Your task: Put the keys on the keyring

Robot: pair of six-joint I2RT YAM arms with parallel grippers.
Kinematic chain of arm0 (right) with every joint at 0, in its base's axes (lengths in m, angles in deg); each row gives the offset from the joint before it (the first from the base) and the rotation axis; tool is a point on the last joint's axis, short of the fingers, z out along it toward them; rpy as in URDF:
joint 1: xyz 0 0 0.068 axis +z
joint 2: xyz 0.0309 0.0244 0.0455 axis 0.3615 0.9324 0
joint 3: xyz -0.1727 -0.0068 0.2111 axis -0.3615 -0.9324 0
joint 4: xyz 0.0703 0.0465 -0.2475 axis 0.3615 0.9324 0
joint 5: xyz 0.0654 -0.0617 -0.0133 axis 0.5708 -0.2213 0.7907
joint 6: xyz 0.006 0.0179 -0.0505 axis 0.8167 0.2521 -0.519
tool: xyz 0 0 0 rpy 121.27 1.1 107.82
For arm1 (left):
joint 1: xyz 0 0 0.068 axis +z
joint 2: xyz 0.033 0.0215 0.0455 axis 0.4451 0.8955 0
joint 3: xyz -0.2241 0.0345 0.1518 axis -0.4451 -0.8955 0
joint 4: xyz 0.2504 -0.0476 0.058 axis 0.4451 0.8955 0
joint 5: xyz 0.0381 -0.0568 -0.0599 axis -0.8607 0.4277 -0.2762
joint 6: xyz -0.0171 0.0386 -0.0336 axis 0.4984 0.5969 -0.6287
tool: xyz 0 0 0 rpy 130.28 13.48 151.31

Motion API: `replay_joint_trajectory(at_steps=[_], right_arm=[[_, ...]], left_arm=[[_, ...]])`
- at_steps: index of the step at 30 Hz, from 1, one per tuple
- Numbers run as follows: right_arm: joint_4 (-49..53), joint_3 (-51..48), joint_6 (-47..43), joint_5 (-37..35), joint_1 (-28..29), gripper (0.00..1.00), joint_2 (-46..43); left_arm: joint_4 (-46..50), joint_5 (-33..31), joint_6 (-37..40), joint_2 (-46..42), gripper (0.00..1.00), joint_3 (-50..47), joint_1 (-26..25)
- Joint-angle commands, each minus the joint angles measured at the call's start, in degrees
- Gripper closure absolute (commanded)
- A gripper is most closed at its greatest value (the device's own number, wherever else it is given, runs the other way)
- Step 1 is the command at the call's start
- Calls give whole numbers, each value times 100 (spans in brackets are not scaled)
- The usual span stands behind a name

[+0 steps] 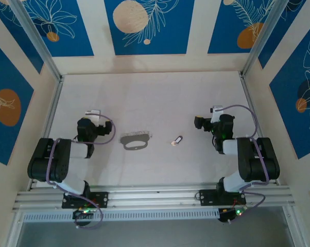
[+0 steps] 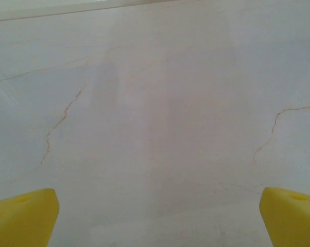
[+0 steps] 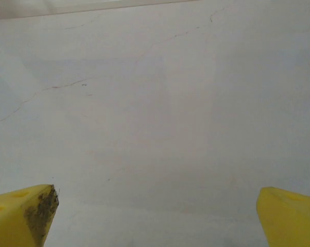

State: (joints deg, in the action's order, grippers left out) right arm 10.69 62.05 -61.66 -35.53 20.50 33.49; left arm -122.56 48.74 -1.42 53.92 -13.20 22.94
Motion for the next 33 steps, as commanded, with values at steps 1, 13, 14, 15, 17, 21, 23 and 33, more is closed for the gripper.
replay_joint_trajectory(at_steps=[1,13,14,15,17,21,23,33], right_arm=[[-162,156,44,87,42,1,69],[-169,156,46,87,42,1,69],[-167,152,45,92,42,1,69],[-164,151,45,87,42,1,65],[-174,149,52,92,42,1,69],[-168,156,54,102,34,1,73],[-119,179,96,227,-34,1,80],[281,241,343,-111,-110,1,-315]], left_arm=[[-174,120,53,46,0,142,64],[-208,120,53,31,0,106,66],[-209,120,53,29,0,107,61],[-208,120,53,24,0,107,67],[-209,129,53,28,0,114,65],[-192,131,44,37,0,122,61],[-166,128,44,45,1,142,67],[386,-189,-31,-302,0,310,51]])
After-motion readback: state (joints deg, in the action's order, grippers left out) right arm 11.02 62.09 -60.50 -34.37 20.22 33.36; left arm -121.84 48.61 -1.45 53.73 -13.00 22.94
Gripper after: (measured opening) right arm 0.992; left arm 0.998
